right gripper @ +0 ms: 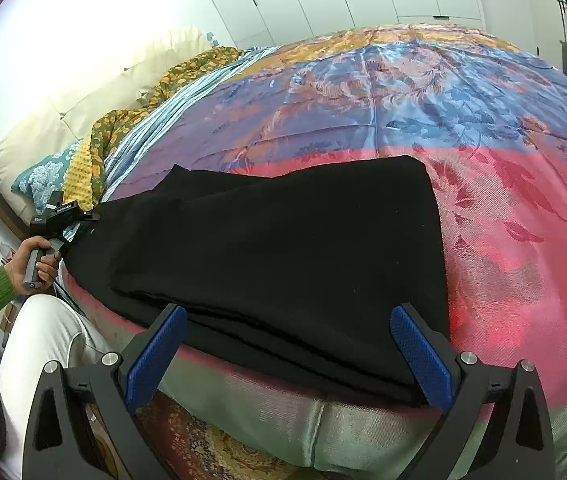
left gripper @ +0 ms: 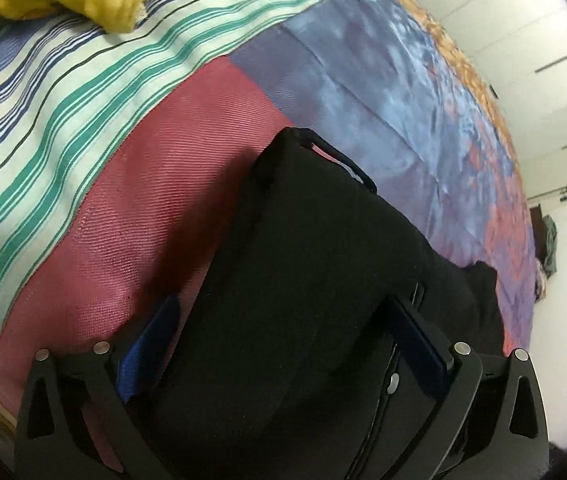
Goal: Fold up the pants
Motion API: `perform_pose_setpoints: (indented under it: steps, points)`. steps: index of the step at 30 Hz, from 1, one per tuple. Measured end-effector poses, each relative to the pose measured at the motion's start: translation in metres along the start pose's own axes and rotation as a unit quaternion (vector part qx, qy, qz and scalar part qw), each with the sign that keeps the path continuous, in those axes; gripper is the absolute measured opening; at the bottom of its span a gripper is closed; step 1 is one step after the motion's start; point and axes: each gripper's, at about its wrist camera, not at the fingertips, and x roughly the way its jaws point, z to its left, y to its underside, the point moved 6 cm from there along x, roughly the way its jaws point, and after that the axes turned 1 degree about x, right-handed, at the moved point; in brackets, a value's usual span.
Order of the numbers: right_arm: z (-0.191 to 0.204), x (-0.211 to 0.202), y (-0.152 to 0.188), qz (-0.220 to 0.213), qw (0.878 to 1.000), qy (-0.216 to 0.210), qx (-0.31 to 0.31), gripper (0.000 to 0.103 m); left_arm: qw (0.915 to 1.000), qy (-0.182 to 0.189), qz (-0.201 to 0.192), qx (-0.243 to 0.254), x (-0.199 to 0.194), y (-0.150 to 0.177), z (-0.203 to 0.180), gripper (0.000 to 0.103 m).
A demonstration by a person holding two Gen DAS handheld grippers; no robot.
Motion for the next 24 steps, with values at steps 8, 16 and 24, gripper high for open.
perform_pose_setpoints:
  steps: [8, 16, 24]
  points:
    - [0.0011, 0.0002, 0.0011, 0.0, 1.0, 0.0, -0.001, 0.101, 0.9995, 0.005, -0.019, 0.024, 0.0035, -0.0043, 0.0, 0.103]
    - [0.0009, 0.0002, 0.0012, 0.001, 1.0, 0.001, -0.002, 0.101, 0.9993, 0.009, -0.032, 0.018, 0.0007, -0.0057, 0.0022, 0.103]
    - [0.0008, 0.0006, 0.0015, 0.001, 1.0, 0.002, -0.003, 0.101, 0.9992, 0.02, -0.033, 0.008, -0.0018, -0.0045, 0.005, 0.103]
